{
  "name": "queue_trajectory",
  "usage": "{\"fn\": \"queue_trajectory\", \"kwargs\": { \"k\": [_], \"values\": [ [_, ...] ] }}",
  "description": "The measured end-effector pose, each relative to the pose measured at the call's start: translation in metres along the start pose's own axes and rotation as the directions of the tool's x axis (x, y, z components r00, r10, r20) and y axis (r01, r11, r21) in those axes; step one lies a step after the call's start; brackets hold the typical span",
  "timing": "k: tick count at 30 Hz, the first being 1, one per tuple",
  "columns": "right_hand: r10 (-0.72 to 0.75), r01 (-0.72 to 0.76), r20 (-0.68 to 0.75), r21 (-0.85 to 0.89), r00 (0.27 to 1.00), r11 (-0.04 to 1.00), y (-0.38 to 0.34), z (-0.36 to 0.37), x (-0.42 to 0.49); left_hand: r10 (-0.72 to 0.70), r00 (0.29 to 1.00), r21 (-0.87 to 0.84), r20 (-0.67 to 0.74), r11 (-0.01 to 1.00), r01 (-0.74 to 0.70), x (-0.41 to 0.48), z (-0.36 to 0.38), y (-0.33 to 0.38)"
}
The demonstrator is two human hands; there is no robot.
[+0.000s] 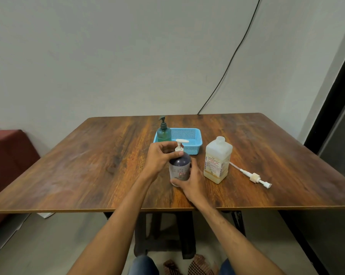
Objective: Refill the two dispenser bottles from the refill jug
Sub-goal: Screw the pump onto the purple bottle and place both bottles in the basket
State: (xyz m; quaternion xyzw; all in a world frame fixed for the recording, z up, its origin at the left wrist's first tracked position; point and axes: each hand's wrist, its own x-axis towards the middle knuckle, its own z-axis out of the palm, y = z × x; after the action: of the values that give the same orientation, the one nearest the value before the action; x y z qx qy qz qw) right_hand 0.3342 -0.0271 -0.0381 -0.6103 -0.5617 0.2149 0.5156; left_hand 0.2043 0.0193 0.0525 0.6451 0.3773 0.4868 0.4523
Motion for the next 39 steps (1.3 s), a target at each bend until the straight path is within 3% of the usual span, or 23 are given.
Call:
{"fn": "queue_trajectory", "kwargs": {
  "k": [4,7,12,15,24,29,39],
  "values": [
    [-0.02,0.019,-0.035,-0.02,0.999,1.0,0.001,0.001,0.0,0.086,0.963,0.059,-0.257,0.996,-0.073,-0.021,0.029,-0.01],
    [-0.026,0.026,-0.041,-0.016,0.999,1.0,0.001,0.002,0.001,0.131,0.936,0.116,-0.327,0.988,-0.098,-0.02,0.036,-0.014],
    [-0.029,0.029,-0.018,0.0,0.999,1.0,0.003,0.001,0.001,0.126,0.987,0.168,-0.101,0.98,-0.109,-0.005,0.014,-0.013],
    [-0.016,0.016,-0.003,0.001,1.0,1.0,0.0,-0.002,0.001,0.124,0.992,0.139,-0.036,0.983,-0.118,-0.002,0.009,-0.011],
    [0.012,-0.013,-0.01,-0.045,1.0,0.999,-0.012,-0.006,0.002,0.1,0.995,0.094,0.004,0.991,-0.099,-0.009,0.008,-0.005],
    [0.019,-0.025,-0.075,-0.085,0.997,0.996,-0.025,0.0,0.007,0.097,0.994,0.05,-0.05,0.994,-0.094,-0.005,-0.007,0.006],
    [0.068,-0.057,-0.213,0.057,0.975,0.997,-0.067,0.008,0.08,0.162,0.974,0.081,-0.158,0.985,-0.151,0.035,-0.037,0.016]
  ]
}}
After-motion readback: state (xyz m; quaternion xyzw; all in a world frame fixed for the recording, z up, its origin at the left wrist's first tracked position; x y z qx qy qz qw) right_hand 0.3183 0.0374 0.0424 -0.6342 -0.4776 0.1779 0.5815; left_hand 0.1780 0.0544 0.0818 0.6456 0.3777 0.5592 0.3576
